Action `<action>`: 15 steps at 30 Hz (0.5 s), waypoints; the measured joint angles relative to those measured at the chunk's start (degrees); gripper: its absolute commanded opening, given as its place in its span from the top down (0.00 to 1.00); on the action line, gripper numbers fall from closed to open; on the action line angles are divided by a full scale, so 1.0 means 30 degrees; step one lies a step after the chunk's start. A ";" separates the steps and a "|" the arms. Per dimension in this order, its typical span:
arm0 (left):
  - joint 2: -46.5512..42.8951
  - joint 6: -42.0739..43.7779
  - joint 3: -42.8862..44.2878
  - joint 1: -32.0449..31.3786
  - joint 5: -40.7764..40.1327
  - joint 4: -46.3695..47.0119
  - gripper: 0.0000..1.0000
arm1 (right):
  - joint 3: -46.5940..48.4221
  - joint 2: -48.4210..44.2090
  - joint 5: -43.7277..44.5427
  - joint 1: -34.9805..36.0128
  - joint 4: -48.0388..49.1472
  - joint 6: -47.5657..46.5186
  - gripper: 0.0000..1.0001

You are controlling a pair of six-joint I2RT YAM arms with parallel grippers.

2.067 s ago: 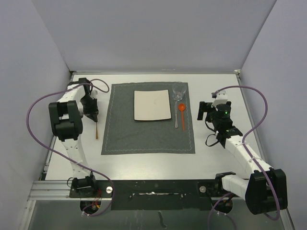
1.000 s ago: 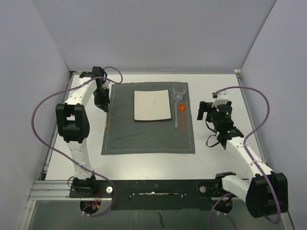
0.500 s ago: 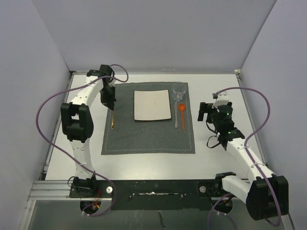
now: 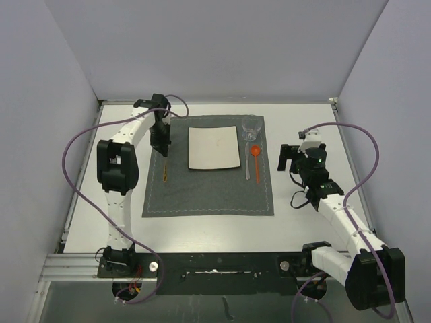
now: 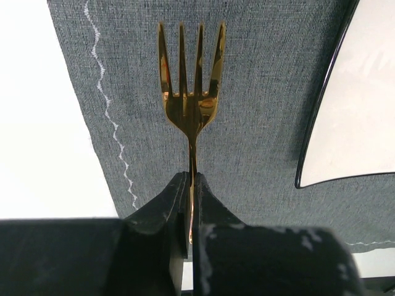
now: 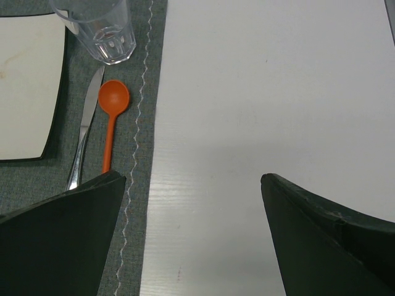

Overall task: Set the dinner table for one person
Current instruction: Place the fork on the napkin.

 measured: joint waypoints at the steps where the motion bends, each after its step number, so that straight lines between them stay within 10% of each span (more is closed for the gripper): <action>1: 0.0102 0.0000 0.0087 -0.0007 0.0000 0.0000 1.00 | 0.0000 0.0000 0.0000 0.0000 0.0000 0.0000 0.02; 15: 0.1756 -0.0015 0.1443 -0.0466 0.0146 -0.0073 1.00 | 0.0000 0.0007 0.0022 0.0000 0.0007 -0.0095 0.02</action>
